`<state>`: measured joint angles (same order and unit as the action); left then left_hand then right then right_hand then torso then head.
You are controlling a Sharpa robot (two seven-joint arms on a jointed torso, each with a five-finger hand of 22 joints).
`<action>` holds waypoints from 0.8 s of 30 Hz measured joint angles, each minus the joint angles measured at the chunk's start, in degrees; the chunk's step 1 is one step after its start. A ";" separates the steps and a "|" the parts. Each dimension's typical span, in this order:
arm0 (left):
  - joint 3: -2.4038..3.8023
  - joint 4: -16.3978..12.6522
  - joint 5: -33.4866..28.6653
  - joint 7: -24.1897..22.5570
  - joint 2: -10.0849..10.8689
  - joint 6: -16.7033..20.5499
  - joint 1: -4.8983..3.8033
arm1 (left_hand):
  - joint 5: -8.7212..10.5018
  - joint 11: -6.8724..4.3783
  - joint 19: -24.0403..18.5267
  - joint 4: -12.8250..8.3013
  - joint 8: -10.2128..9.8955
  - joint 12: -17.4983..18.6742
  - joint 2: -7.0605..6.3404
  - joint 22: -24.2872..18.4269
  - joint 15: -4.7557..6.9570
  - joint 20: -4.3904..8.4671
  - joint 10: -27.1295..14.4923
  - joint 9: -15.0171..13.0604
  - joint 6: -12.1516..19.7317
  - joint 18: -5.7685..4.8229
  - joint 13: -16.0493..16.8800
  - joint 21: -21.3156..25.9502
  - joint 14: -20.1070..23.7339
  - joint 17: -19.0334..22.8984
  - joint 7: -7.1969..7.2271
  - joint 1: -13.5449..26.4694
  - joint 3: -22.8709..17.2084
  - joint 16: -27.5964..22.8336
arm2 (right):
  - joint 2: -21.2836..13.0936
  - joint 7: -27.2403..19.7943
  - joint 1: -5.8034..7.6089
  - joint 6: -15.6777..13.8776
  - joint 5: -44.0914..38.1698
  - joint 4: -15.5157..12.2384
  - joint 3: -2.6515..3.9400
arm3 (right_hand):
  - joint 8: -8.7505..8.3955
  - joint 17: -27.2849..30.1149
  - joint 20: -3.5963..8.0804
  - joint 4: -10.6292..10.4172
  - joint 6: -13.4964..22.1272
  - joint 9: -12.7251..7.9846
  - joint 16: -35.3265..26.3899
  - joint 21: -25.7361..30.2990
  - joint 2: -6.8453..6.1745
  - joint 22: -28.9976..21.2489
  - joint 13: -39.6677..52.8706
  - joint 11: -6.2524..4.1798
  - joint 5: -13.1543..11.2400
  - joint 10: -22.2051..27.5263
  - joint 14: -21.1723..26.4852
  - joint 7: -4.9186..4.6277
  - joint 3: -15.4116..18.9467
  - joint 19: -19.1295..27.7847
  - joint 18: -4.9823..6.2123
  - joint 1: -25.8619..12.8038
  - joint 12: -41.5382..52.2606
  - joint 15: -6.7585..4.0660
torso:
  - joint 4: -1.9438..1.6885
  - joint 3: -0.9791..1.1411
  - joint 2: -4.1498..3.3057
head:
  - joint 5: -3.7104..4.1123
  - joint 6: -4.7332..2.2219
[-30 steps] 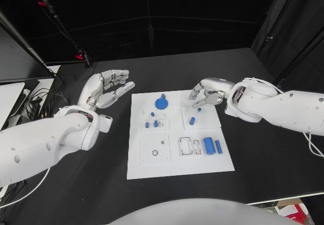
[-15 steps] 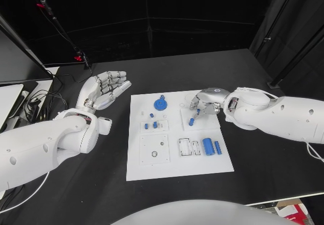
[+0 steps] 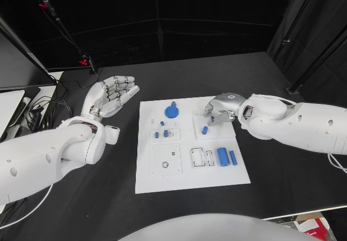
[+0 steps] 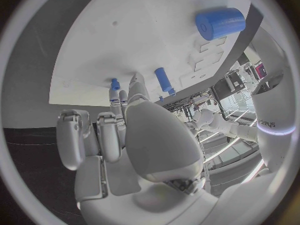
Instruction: Assemble the parts on the task board
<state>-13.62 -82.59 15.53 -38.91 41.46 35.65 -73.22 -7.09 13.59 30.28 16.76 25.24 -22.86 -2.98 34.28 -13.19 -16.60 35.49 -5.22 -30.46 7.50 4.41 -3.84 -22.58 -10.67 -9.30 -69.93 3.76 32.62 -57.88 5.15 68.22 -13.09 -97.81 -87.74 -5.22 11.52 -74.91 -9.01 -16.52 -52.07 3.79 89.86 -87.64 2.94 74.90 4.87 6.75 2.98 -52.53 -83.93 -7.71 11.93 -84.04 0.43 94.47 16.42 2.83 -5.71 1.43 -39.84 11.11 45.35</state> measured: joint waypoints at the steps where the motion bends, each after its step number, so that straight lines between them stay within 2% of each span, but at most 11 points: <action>1: 0.00 0.01 -0.02 0.00 0.00 0.00 0.00 | 0.00 0.00 0.13 0.00 0.23 -0.20 0.23 -0.07 0.00 0.12 0.00 0.00 0.06 0.00 -0.04 0.00 0.00 0.09 0.06 -0.23 0.00 0.28 | -0.01 0.14 -0.02 -0.09 -0.19 -0.02 -0.01 | -0.23 0.00 0.00 -0.06 -0.28 0.00 0.00 0.00 0.00 0.00 -0.11 0.00 0.00 0.00 0.09 0.11 -0.06 0.00 0.00 0.00 -0.01 -0.09 | 0.01 0.00 0.00 | 0.04 0.00; 14: 0.00 0.18 -0.14 -0.03 0.01 0.01 0.03 | -0.51 0.01 0.74 0.00 1.29 -1.11 1.06 -0.44 0.00 -0.07 -0.41 0.01 0.47 0.00 -0.11 0.00 0.00 0.67 0.06 -0.60 0.00 1.19 | -0.11 3.35 -0.01 0.64 -2.34 -0.38 0.03 | -0.50 0.00 0.40 -0.02 -1.01 0.03 0.00 0.00 -0.30 0.00 -0.54 -0.51 0.00 -0.50 -0.12 0.46 -0.93 -0.01 0.00 0.30 -0.29 -0.30 | 0.01 0.06 0.04 | 0.40 0.12; 21: 0.00 0.26 -0.17 -0.03 -0.01 0.01 0.06 | -0.75 0.01 0.94 0.00 1.66 -1.50 1.36 -0.62 0.00 0.13 -0.41 0.01 0.46 0.00 -0.16 0.00 0.00 0.91 0.06 -0.90 0.00 1.47 | -0.08 4.65 0.03 1.19 -3.32 -0.54 0.07 | -0.50 0.00 0.62 -0.14 -1.97 0.06 0.00 0.01 -0.29 0.00 -0.86 -0.81 0.00 -1.52 0.09 0.68 -1.40 0.19 0.00 0.30 -0.29 -0.50 | 0.00 0.06 0.04 | 0.31 0.17; 23: 0.00 0.31 -0.18 -0.04 -0.03 0.01 0.06 | -0.75 0.01 0.98 0.00 1.77 -1.88 1.81 -0.69 0.00 0.09 -0.41 0.01 0.54 0.00 -0.16 -0.22 0.00 1.01 -0.01 -0.98 0.00 1.79 | -0.06 4.87 0.05 1.30 -3.51 -0.56 0.09 | -0.76 0.00 0.81 -0.22 -2.29 0.06 0.00 0.01 -0.29 0.00 -0.91 -0.83 0.00 -2.54 0.08 0.97 -1.52 0.01 -0.01 0.30 -0.29 -0.51 | 0.00 0.06 0.04 | 0.29 0.25; 24: 0.00 0.34 -0.19 -0.04 -0.04 0.02 0.06 | -0.75 0.01 1.15 0.00 1.95 -1.88 1.92 -0.69 0.00 -0.07 -0.41 0.01 0.64 0.00 -0.16 -0.22 0.00 1.01 -0.11 -0.95 0.00 1.86 | -0.06 4.99 0.06 1.35 -3.63 -0.59 0.10 | -0.76 0.00 0.81 -0.14 -2.46 0.06 0.00 0.01 -0.29 0.00 -0.98 -0.82 0.00 -3.11 -0.04 0.81 -1.71 0.01 0.00 0.30 -0.30 -0.63 | 0.00 0.06 0.04 | 0.25 0.31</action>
<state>-13.62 -82.25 15.34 -38.94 41.42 35.67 -73.16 -7.84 13.60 31.43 16.75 27.20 -24.74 -1.07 33.59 -13.19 -16.67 35.08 -5.21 -29.82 7.50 4.24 -4.06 -22.59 -9.66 -9.42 -70.88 3.76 34.48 -57.94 10.14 68.27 -11.74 -101.44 -88.34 -5.12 10.76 -74.91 -8.20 -16.66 -54.53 3.86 89.86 -87.64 2.65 74.90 3.90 5.93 2.98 -55.64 -83.97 -6.90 10.21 -84.04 0.43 94.76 16.12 2.20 -5.71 1.49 -39.80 11.36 45.65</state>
